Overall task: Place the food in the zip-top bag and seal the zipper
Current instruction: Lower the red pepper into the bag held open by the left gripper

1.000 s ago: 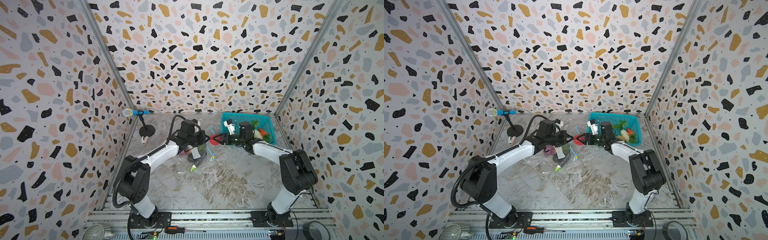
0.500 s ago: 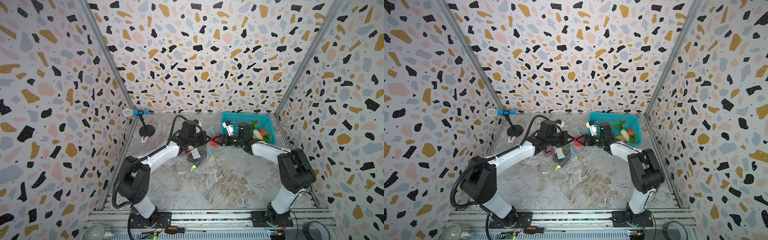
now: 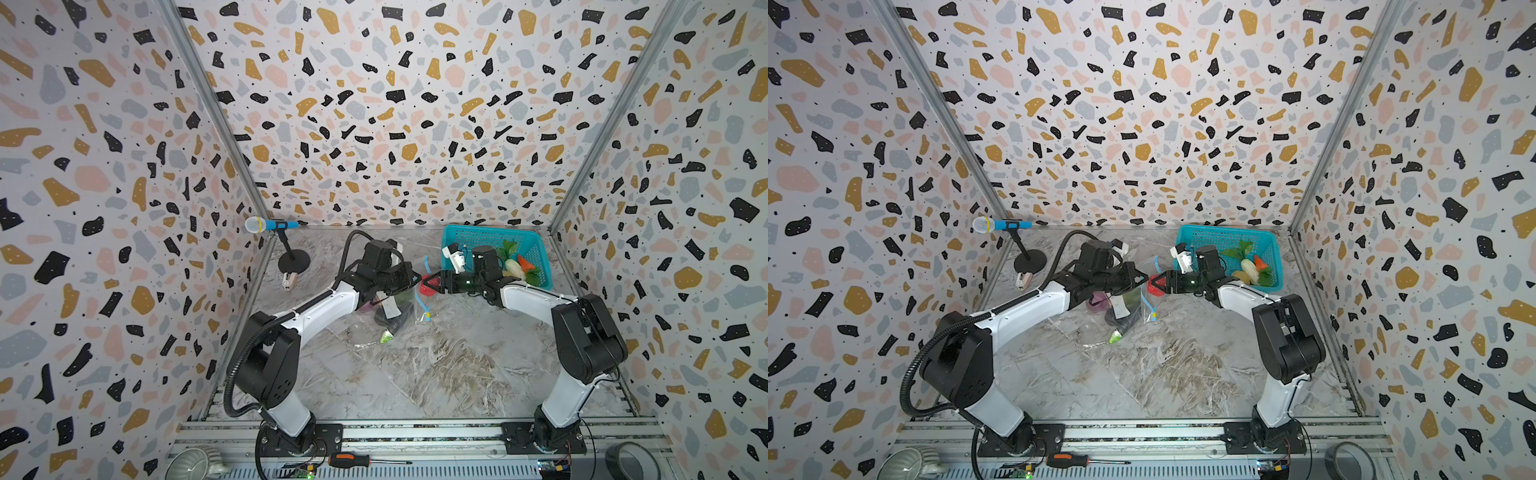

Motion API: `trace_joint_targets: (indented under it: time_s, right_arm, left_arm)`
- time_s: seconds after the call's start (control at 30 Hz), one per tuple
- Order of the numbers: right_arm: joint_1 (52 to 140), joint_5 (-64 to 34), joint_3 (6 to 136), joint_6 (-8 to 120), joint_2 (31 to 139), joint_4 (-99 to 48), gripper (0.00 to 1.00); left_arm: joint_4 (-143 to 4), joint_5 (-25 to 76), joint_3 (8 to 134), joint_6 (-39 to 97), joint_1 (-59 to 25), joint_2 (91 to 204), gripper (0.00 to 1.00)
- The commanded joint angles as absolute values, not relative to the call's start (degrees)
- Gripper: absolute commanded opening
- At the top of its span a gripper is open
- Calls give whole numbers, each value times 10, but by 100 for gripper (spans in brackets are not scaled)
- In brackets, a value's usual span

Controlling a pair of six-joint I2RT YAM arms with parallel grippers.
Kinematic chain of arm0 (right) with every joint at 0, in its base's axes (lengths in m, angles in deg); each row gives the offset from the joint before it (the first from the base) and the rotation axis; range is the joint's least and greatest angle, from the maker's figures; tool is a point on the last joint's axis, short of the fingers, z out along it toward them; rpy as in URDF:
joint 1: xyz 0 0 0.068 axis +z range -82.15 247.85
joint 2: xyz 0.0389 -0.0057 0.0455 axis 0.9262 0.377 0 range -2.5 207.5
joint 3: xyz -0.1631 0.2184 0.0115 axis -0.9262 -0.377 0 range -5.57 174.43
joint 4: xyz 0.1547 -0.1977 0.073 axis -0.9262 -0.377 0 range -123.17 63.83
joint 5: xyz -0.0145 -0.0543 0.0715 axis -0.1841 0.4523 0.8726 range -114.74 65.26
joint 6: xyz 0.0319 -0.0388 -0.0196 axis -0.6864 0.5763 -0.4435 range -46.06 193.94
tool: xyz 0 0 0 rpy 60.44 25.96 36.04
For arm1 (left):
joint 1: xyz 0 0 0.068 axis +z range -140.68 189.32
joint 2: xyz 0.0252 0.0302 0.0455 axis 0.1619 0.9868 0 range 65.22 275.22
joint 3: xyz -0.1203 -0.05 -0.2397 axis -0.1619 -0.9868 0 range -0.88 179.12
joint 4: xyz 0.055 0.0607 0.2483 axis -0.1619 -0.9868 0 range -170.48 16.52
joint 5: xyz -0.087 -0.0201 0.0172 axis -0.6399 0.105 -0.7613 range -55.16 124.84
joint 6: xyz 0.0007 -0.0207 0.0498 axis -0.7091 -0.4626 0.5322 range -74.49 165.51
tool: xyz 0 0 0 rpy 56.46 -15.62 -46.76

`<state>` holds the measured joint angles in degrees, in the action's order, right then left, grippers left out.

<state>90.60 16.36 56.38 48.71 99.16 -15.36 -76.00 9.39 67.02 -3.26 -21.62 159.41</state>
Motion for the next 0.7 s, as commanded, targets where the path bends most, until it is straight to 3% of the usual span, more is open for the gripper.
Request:
trace_joint_targets:
  time_s: [0.0, 0.67]
  right_arm:
    - [910, 160, 585, 499, 990, -167, 70]
    - [915, 144, 587, 503, 986, -176, 83]
  left_arm:
    - [-748, 90, 693, -30, -219, 1584, 0]
    - [-745, 90, 687, -30, -219, 1584, 0]
